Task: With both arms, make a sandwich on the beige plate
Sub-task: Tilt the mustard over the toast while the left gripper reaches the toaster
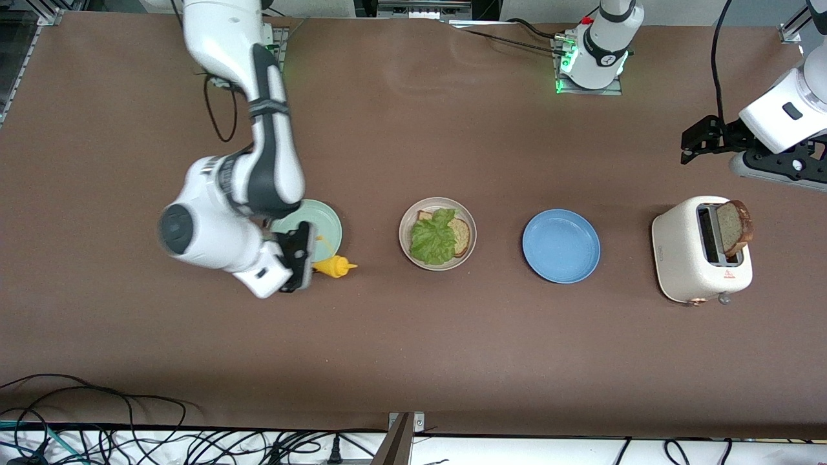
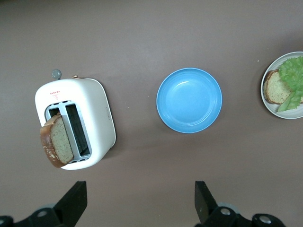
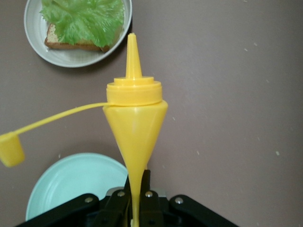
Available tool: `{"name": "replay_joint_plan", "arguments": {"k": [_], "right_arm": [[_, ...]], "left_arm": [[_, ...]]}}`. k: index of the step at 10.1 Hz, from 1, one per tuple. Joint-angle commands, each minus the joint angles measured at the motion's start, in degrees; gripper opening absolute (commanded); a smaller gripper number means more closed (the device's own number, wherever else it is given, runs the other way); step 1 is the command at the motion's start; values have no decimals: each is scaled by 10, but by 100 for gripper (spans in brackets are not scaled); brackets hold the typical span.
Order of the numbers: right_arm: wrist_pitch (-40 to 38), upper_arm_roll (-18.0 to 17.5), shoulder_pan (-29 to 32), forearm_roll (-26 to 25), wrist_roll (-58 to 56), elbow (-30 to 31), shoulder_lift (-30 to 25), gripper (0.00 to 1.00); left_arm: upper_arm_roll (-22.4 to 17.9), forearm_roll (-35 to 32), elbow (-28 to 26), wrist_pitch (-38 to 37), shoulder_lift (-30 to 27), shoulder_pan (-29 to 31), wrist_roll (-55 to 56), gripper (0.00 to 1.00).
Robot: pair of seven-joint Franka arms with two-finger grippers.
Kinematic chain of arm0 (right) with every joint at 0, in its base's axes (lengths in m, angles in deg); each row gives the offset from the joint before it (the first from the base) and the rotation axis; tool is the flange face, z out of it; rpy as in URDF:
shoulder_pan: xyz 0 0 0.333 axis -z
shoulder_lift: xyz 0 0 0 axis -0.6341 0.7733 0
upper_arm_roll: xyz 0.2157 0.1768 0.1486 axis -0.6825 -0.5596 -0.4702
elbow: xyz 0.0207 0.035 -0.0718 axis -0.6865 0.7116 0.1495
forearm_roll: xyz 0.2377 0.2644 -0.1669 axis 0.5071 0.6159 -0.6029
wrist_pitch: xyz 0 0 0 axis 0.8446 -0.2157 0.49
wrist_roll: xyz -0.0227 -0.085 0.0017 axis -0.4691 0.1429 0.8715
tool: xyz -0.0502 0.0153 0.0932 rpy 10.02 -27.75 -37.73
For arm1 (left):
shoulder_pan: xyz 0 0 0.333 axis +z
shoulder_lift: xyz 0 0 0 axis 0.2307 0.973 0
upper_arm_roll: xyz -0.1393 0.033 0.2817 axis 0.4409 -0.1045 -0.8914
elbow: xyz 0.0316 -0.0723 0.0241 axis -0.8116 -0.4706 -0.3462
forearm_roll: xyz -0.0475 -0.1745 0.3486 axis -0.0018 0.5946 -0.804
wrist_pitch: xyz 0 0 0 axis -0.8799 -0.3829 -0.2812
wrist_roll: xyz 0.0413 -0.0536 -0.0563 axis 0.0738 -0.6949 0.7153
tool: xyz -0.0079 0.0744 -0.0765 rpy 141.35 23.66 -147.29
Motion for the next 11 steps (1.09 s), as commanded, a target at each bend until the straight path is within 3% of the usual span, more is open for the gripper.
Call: {"name": "replay_joint_plan", "arguments": {"k": [1,3,5,7,10,11], "right_arm": [[50,9,-61,-101,72,-10,18,4],[57,10,-97,-149,129,-10,39,4],[70,5,-148,-282,226,-10,48,1],[65,-12,-167,-358,277,-10,47,1],[63,-14,-199,-398,330,-5,52,1],[63,-17,-208,-434,352,-6,56,1]], "left_arm": [[0,-13,8,-8,1,-2,-9,100],[0,-12,7,-8,4,-2,-9,100],[0,-12,8,-8,8,-2,-9,100],[-1,-13,9,-7,15,-1,-8,100],[-2,-14,12,1,27,5,-8,100],[-4,-14,15,11,35,6,-8,100]]}}
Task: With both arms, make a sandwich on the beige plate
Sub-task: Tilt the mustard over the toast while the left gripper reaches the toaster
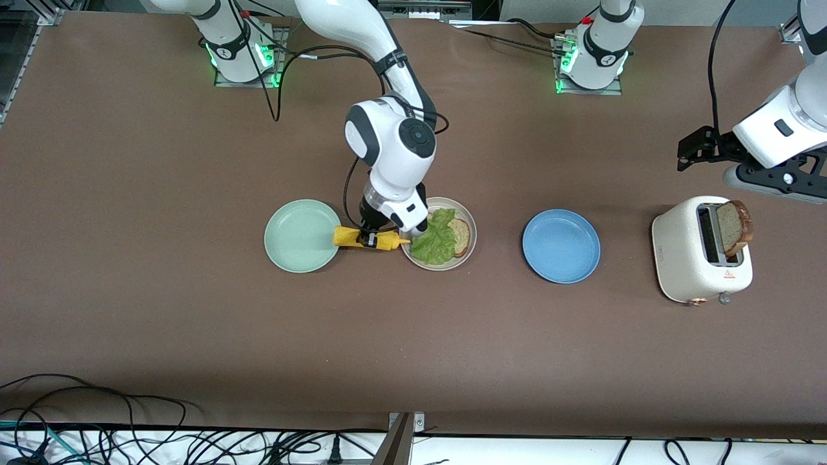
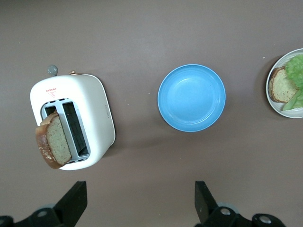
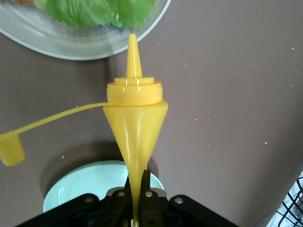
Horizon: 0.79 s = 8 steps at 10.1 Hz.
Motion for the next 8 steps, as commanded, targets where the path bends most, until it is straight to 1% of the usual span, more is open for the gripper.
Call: {"name": "replay_joint_plan", "arguments": {"k": [1,6,8], "right_arm": [[-4,4,-24,-66,39,-5,14,1],[-3,-4,-34,-72,60,-5,32,0],[-4,2,-33,-71,48,-4,23,0]], "left_arm": [[-2,-14,15,25,18,4,-8,100],[-4,-13,16,115,55,30,-8,100],[-4,-11,16,145,62,50,-8,100]]}}
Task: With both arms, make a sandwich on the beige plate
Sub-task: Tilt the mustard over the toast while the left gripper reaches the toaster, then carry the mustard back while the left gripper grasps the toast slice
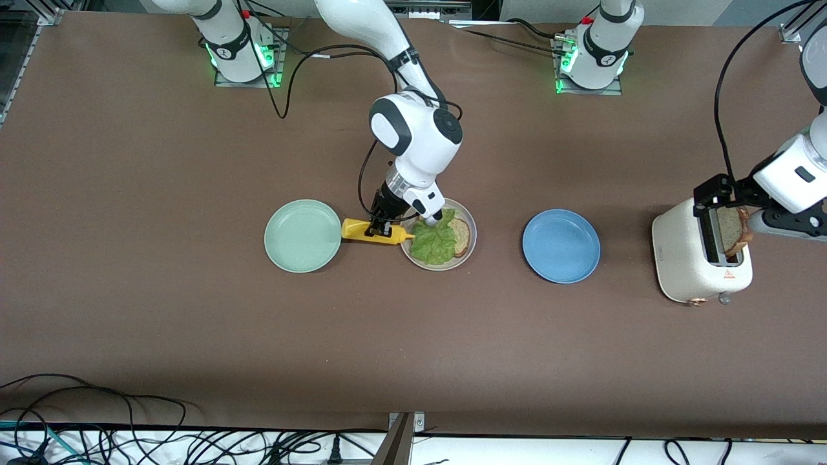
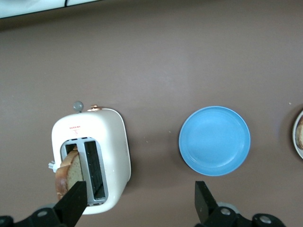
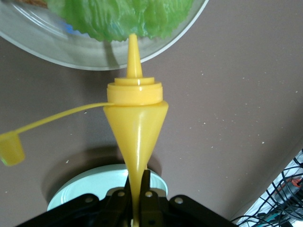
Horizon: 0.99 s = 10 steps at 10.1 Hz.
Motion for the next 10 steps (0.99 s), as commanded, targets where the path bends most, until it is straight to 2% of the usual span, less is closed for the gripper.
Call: {"name": "replay_joint_plan", "arguments": {"k": [1,3,6,8,10], "right_arm": [[-28,22,-2,-10,-10,10,-30,0],[-77,61,5,7,-99,19,-80,0],[-92,125,33,81,-233,72,-164,0],[-140,156,76,157,-293,76,-184,0],[-171,213,98,231,-347,91,-189,0]], "left_arm": [[3,-12,16,29,15,13,-7,100],[3,-11,16,51,20,34,-8,100],[3,-14,29,51,20,53,-8,100],[3,-14,30,50,19,54,-8,100],[2,-14,30,49,18,66,-7,100]]}}
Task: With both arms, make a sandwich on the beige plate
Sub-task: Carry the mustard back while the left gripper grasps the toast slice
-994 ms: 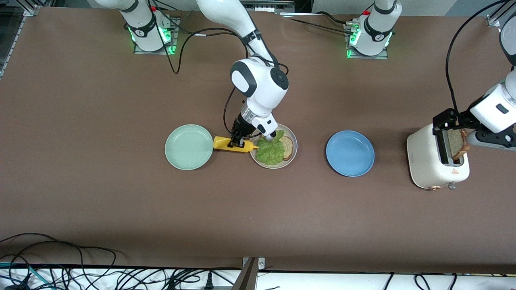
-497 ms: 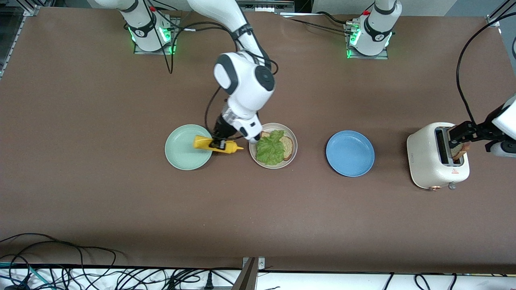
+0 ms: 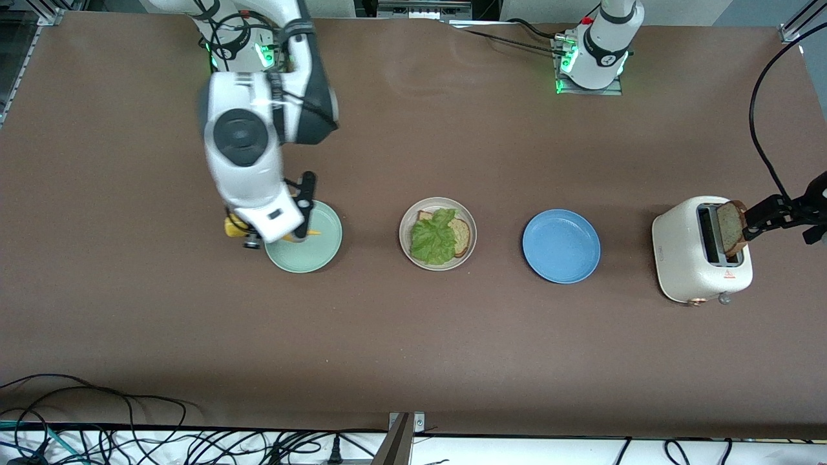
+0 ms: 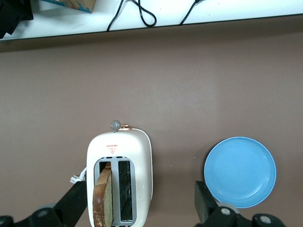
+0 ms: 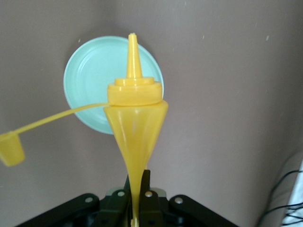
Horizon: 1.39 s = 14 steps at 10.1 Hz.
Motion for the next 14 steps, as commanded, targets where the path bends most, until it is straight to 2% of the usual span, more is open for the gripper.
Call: {"name": "replay_joint_plan", "arguments": {"k": [1,3,4,5,6,7,9,11,12,13,14], "right_arm": [[-34,43,50,103,-102,24,-16,0],[-104,41,170,234,-211,25,-12,0],[-137,37,218,283,-242,25,-8,0],[-165,28,264,323,-285,28,-1,0],[-210,0,324,380,-318,48,0,0],[-248,-38,389,426,-350,66,1,0],[-270,-131,509,456,-445,68,17,0],[-279,-236,619,459,-504,68,31,0],[-279,-273,659,460,-543,67,44,0],[-274,-308,687,460,-569,63,51,0],[-273,-325,703,463,-587,63,55,0]], "left_arm": [[3,-13,11,-7,14,17,-5,100],[4,-10,9,-12,24,48,-7,100],[4,-11,2,-16,24,54,-6,100],[3,-11,0,-21,29,61,-6,100],[3,-12,-2,-22,38,67,-9,100],[4,-12,-5,-24,43,77,-9,100],[3,-12,-52,-21,51,85,-26,100],[4,-13,-86,-9,60,106,-31,100],[4,-13,-112,16,61,109,-31,100],[4,-12,-136,40,61,112,-31,93],[4,-10,-150,54,63,114,-25,56]]}}
